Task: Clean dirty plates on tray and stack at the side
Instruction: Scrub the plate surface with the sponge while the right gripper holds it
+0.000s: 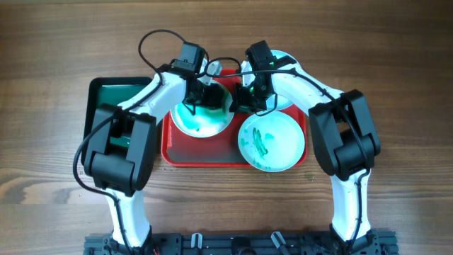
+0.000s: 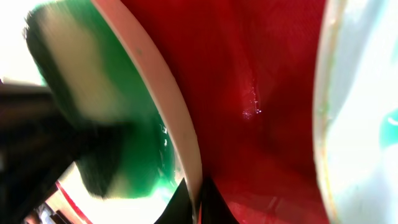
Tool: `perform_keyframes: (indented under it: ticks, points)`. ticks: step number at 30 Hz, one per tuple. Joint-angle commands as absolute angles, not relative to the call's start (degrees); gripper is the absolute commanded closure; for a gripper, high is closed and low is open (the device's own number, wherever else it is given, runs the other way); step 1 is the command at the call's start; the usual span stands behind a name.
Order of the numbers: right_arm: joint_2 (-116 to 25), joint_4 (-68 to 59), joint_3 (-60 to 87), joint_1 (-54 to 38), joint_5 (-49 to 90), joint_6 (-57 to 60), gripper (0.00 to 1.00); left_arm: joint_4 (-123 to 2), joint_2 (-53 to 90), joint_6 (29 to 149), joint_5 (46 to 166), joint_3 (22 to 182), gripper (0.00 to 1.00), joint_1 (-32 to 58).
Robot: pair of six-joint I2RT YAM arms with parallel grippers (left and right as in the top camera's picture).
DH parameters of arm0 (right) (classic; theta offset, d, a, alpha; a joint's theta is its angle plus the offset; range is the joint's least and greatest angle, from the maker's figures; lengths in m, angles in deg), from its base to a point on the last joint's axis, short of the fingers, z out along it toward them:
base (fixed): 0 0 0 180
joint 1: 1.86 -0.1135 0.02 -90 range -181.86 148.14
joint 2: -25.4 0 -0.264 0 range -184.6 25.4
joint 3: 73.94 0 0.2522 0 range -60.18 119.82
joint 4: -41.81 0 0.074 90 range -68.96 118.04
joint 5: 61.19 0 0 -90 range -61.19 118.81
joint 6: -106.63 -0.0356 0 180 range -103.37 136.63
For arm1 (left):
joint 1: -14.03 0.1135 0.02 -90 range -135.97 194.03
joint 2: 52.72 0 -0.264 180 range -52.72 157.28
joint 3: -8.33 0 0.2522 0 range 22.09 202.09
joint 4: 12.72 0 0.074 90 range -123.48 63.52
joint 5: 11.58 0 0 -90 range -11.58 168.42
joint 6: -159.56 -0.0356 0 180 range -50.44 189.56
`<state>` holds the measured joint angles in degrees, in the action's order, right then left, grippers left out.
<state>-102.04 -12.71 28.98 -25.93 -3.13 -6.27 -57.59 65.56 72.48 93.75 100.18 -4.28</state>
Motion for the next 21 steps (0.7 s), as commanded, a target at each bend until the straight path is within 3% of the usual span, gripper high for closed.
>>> perform_keyframes:
  ticks: [1,3,7,13,16,21]
  points:
    - [-101.8,-13.1,27.5,-26.4,-4.1,-5.4,0.96,-57.2,67.4,85.2,63.0,99.6,0.96,-3.7]
    - [-101.8,-13.1,27.5,-26.4,-4.1,-5.4,0.96,-59.4,67.4,87.2,58.1,99.6,0.96,-3.7]
    - [-101.8,-13.1,27.5,-26.4,-4.1,-5.4,0.96,-66.0,67.4,87.2,59.5,99.6,0.96,-3.9]
    - [-101.8,-13.1,27.5,-26.4,-4.1,-5.4,0.95,-77.5,67.4,75.3,80.7,99.6,0.96,-3.8]
    - [-101.8,-13.1,27.5,-26.4,-4.1,-5.5,0.95,-81.7,67.4,62.2,96.7,99.6,0.96,-3.8]
    - [-101.8,-13.1,27.5,-26.4,-4.1,-5.5,0.96,-78.9,67.4,57.6,105.6,99.6,0.96,-3.8]
